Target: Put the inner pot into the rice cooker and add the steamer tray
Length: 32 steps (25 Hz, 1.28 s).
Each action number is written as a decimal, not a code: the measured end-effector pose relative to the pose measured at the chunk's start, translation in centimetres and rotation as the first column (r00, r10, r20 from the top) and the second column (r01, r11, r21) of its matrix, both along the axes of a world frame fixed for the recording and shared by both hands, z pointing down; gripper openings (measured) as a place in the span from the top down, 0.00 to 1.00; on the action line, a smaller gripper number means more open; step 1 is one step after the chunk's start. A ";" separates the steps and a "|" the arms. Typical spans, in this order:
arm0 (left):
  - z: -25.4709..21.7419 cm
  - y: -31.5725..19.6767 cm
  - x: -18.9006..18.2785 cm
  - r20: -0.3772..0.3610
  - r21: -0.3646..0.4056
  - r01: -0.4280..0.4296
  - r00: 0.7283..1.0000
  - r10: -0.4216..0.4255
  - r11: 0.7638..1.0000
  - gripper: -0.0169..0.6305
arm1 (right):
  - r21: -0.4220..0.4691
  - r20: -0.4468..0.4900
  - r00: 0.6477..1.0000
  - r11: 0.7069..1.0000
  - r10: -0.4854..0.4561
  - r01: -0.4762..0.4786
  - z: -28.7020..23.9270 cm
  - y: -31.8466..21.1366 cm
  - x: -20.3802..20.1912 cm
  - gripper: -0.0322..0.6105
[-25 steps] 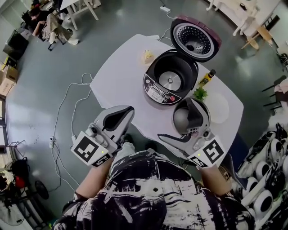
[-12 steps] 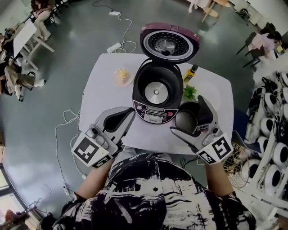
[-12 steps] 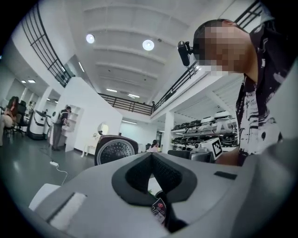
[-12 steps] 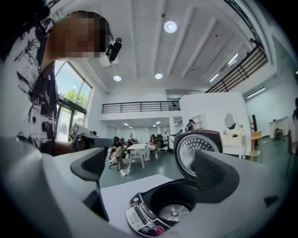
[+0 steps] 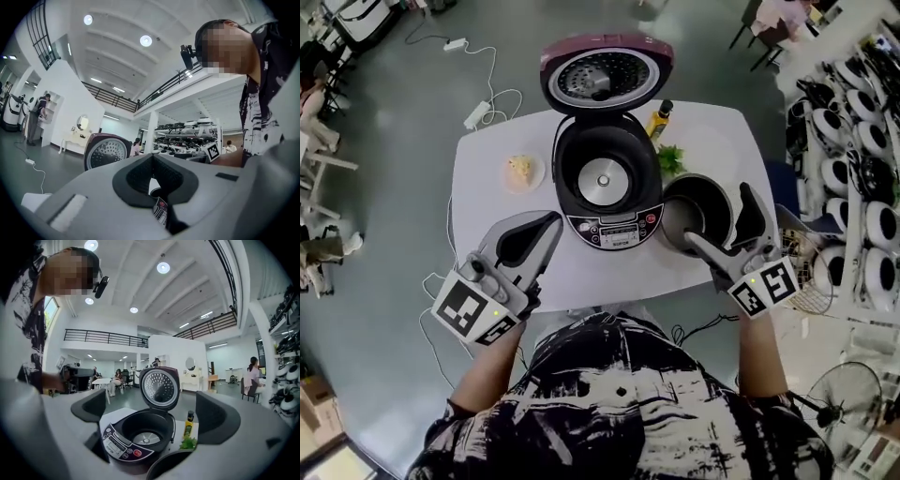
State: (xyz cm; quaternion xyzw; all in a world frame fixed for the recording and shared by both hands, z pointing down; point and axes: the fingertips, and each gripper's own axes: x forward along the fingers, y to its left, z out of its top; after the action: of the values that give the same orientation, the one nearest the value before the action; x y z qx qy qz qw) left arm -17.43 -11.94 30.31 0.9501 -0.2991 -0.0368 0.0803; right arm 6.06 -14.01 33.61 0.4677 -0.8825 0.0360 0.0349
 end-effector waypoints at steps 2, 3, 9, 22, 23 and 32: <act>-0.1 -0.4 0.6 -0.001 0.002 -0.013 1.000 0.013 1.000 0.97 | -0.008 -0.010 1.000 1.000 0.030 -0.030 0.5 0.1 1.3 0.09; -0.2 -0.5 0.9 -0.003 0.001 -0.015 1.000 0.015 1.000 0.97 | -0.016 -0.016 0.999 0.999 0.042 -0.043 0.8 0.0 2.0 0.09; -0.4 -0.8 2.4 0.012 -0.007 -0.026 1.000 0.026 1.000 0.97 | -0.140 -0.111 0.986 0.980 0.127 -0.142 6.9 -2.6 9.0 0.09; 1.1 0.4 1.2 0.032 -0.044 0.056 0.998 -0.055 0.997 0.97 | -0.729 -0.295 0.944 0.604 0.146 -0.322 31.4 -4.5 21.0 0.09; 1.2 0.4 1.0 0.033 -0.046 0.066 0.997 -0.064 0.997 0.97 | -0.752 -0.294 0.946 0.577 0.140 -0.319 32.3 -4.3 21.0 0.09; 1.7 0.5 -0.5 0.037 -0.053 0.109 0.994 -0.107 0.993 0.97 | -0.844 -0.371 0.925 0.387 0.079 -0.371 36.4 -3.3 21.8 0.74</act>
State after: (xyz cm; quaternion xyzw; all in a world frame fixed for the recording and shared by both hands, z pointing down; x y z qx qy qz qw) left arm -17.95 -11.40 32.00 0.9305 -0.3523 -0.0164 0.0992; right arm 27.86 -17.29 70.01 0.4911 -0.6369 0.4441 0.3949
